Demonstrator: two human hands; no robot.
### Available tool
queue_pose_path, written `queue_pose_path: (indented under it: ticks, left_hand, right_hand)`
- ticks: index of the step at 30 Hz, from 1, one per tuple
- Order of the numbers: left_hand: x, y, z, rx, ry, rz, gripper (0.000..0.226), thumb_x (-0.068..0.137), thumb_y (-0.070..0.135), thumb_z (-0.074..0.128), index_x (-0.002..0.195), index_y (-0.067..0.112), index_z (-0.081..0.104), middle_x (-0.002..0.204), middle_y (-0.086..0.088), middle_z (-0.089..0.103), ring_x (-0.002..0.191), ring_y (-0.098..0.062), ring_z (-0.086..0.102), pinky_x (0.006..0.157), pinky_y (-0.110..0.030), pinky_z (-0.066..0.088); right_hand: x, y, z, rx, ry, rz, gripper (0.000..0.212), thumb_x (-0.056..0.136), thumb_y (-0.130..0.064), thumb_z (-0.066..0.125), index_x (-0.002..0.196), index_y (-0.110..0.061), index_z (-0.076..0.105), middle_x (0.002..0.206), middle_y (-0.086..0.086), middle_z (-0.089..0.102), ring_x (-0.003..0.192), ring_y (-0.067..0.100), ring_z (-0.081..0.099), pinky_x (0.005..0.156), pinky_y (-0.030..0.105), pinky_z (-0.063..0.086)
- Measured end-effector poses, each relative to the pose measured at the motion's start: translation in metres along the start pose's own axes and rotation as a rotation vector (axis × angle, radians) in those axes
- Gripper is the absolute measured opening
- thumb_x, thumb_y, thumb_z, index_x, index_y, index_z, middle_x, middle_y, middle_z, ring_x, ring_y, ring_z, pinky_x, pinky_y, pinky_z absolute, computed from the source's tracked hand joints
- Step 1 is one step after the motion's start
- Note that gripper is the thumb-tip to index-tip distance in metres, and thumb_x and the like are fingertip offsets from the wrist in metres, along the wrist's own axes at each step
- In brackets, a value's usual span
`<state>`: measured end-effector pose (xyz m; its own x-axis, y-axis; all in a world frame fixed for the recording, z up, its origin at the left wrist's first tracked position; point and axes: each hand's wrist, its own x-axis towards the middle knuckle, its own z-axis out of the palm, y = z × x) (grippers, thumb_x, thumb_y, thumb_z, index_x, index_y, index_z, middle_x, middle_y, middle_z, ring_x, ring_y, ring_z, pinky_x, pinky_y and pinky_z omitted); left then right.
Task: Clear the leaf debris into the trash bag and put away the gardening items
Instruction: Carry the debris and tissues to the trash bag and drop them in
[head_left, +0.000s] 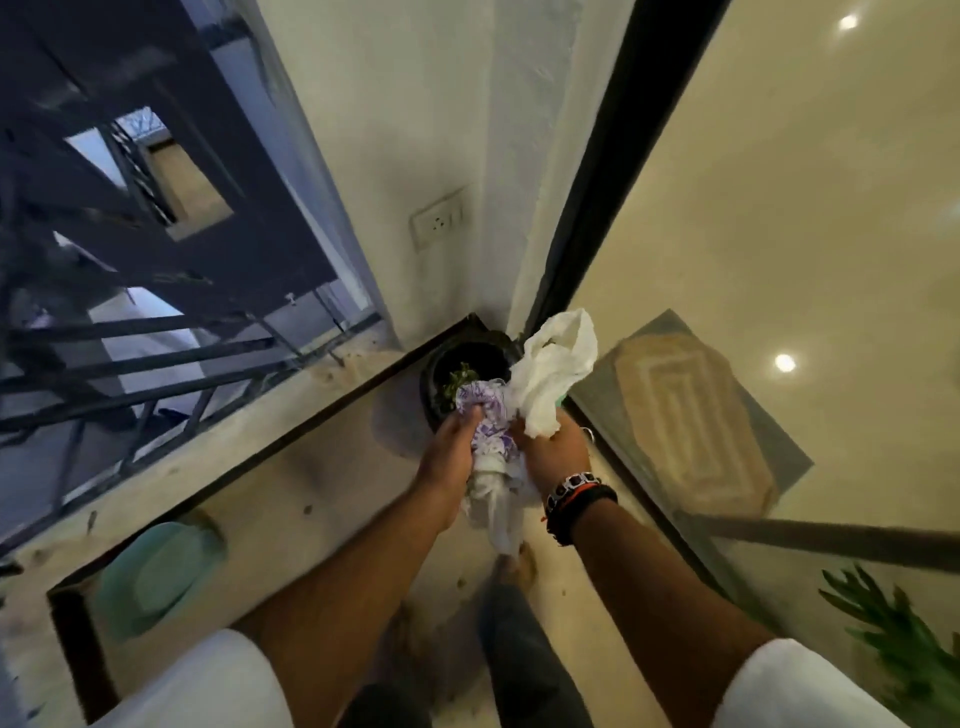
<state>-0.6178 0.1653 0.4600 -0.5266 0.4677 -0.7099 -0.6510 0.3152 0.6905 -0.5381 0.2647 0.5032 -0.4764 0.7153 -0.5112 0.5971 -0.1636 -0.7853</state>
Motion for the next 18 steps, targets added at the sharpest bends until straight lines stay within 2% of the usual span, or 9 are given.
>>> queue_pose_path:
  ticks: [2, 3, 5, 7, 9, 12, 14, 16, 18]
  left_hand:
    - [0.049, -0.012, -0.003, 0.031, 0.053, -0.001, 0.041, 0.081, 0.060, 0.055, 0.113, 0.038, 0.068, 0.116, 0.001, 0.072, 0.108, -0.022, 0.068, 0.100, -0.049, 0.051]
    - [0.075, -0.018, -0.004, 0.049, 0.082, -0.001, 0.042, 0.081, 0.060, 0.054, 0.114, 0.039, 0.067, 0.118, 0.000, 0.071, 0.109, -0.022, 0.067, 0.101, -0.050, 0.051]
    - [0.137, -0.039, -0.009, 0.071, 0.127, -0.007, 0.047, 0.078, 0.062, 0.053, 0.117, 0.039, 0.065, 0.121, -0.001, 0.070, 0.110, -0.023, 0.066, 0.101, -0.050, 0.051]
    - [0.193, -0.058, -0.017, 0.076, 0.125, -0.001, 0.044, 0.078, 0.060, 0.056, 0.114, 0.038, 0.067, 0.118, -0.002, 0.071, 0.108, -0.023, 0.067, 0.100, -0.047, 0.052]
    - [0.244, -0.073, -0.023, 0.075, 0.111, 0.027, 0.035, 0.090, 0.050, 0.056, 0.116, 0.029, 0.066, 0.120, -0.006, 0.070, 0.104, -0.022, 0.067, 0.099, -0.040, 0.050]
    - [0.314, -0.089, -0.032, 0.145, 0.099, 0.053, 0.041, 0.101, 0.040, 0.048, 0.131, 0.014, 0.056, 0.117, -0.002, 0.062, 0.107, -0.016, 0.058, 0.095, -0.030, 0.043]
    - [0.357, -0.102, -0.033, 0.166, 0.091, 0.060, 0.050, 0.097, 0.045, 0.049, 0.135, 0.013, 0.055, 0.120, -0.005, 0.063, 0.113, -0.022, 0.059, 0.101, -0.034, 0.045]
    - [0.395, -0.119, -0.036, 0.217, 0.111, 0.038, 0.045, 0.098, 0.045, 0.047, 0.130, 0.016, 0.060, 0.124, -0.010, 0.065, 0.114, -0.029, 0.062, 0.105, -0.043, 0.047]
    - [0.432, -0.139, -0.042, 0.256, 0.131, 0.001, 0.050, 0.093, 0.050, 0.046, 0.127, 0.017, 0.062, 0.123, -0.012, 0.067, 0.111, -0.030, 0.063, 0.103, -0.045, 0.049]
  right_hand:
    - [0.047, 0.017, 0.018, -0.052, 0.004, -0.022, 0.016, 0.088, -0.017, 0.068, 0.103, -0.011, 0.067, 0.093, 0.001, 0.063, 0.088, 0.023, 0.060, 0.069, 0.021, 0.040]
    - [0.070, 0.028, 0.030, -0.041, 0.001, -0.036, 0.010, 0.089, -0.017, 0.067, 0.099, -0.017, 0.066, 0.094, 0.001, 0.063, 0.091, 0.024, 0.061, 0.071, 0.021, 0.044]
    - [0.120, 0.056, 0.056, -0.001, 0.004, -0.049, 0.015, 0.091, -0.013, 0.064, 0.094, -0.028, 0.061, 0.099, 0.000, 0.064, 0.097, 0.022, 0.060, 0.082, 0.029, 0.047]
    - [0.165, 0.084, 0.078, 0.019, 0.012, -0.036, 0.015, 0.091, -0.010, 0.062, 0.103, -0.018, 0.064, 0.102, 0.002, 0.064, 0.098, 0.021, 0.059, 0.083, 0.032, 0.044]
    - [0.211, 0.111, 0.101, 0.026, -0.003, -0.018, 0.023, 0.092, -0.013, 0.062, 0.113, -0.005, 0.064, 0.106, 0.010, 0.066, 0.100, 0.025, 0.059, 0.083, 0.033, 0.044]
    - [0.270, 0.148, 0.133, 0.054, -0.027, -0.003, 0.040, 0.094, -0.026, 0.061, 0.130, -0.008, 0.056, 0.130, 0.013, 0.060, 0.119, 0.027, 0.055, 0.102, 0.038, 0.043]
    - [0.302, 0.172, 0.153, 0.143, -0.050, 0.024, 0.053, 0.089, -0.029, 0.065, 0.137, -0.012, 0.051, 0.135, 0.008, 0.057, 0.123, 0.024, 0.053, 0.106, 0.038, 0.042]
    - [0.328, 0.194, 0.168, 0.282, -0.086, 0.055, 0.067, 0.078, -0.037, 0.067, 0.138, -0.013, 0.049, 0.133, 0.008, 0.059, 0.121, 0.027, 0.055, 0.104, 0.039, 0.044]
    - [0.348, 0.215, 0.183, 0.408, -0.119, 0.089, 0.062, 0.080, -0.031, 0.064, 0.136, -0.012, 0.045, 0.131, 0.011, 0.057, 0.119, 0.030, 0.054, 0.102, 0.038, 0.043]
